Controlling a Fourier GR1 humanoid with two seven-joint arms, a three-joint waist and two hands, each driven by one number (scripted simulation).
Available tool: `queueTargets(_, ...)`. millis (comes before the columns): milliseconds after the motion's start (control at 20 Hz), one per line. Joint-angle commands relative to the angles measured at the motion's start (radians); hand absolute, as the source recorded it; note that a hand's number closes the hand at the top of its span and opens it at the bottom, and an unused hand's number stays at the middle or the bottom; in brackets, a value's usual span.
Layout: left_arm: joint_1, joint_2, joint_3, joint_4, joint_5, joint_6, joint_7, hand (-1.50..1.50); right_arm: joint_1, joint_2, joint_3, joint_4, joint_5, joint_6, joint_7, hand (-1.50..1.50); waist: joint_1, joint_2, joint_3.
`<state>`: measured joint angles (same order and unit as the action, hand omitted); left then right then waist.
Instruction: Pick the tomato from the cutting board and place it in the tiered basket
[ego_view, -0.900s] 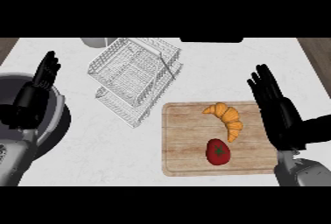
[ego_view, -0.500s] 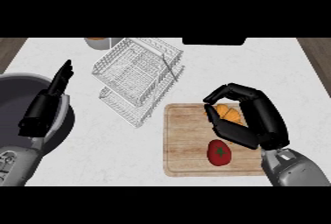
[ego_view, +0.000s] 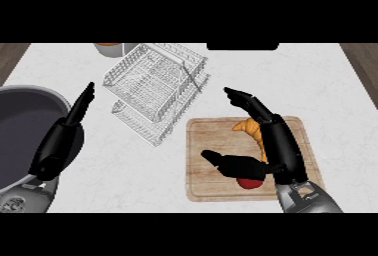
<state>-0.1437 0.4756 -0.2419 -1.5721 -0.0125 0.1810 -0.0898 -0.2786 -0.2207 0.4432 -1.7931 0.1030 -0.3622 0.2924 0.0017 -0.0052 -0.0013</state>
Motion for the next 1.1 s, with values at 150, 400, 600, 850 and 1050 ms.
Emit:
queueTargets(150, 0.015, 0.01, 0.006, -0.03, -0.006, 0.0, 0.032, 0.0, -0.079, -0.272, 0.073, -0.067, 0.098, 0.257, 0.42, -1.5, -0.012, -0.01, -0.006)
queueTargets(400, 0.046, 0.011, -0.002, -0.049, -0.009, -0.004, 0.03, 0.0, -0.146, -0.412, 0.146, -0.182, 0.128, 0.475, 0.701, -1.5, -0.015, -0.016, -0.007)
queueTargets(600, 0.033, 0.012, 0.005, -0.037, -0.017, -0.009, 0.023, 0.0, -0.255, -0.366, 0.21, -0.273, 0.125, 0.578, 1.014, -1.5, -0.009, -0.009, -0.006)
queueTargets(850, 0.044, -0.019, -0.018, -0.043, -0.053, 0.018, 0.032, 0.0, -0.333, -0.257, 0.287, -0.258, 0.156, 0.571, 1.19, -1.5, 0.002, -0.004, -0.004)
queueTargets(1050, 0.039, -0.028, -0.014, -0.055, -0.043, 0.01, 0.043, 0.0, -0.356, -0.195, 0.309, -0.188, 0.183, 0.568, 1.193, -1.5, -0.003, -0.006, -0.004)
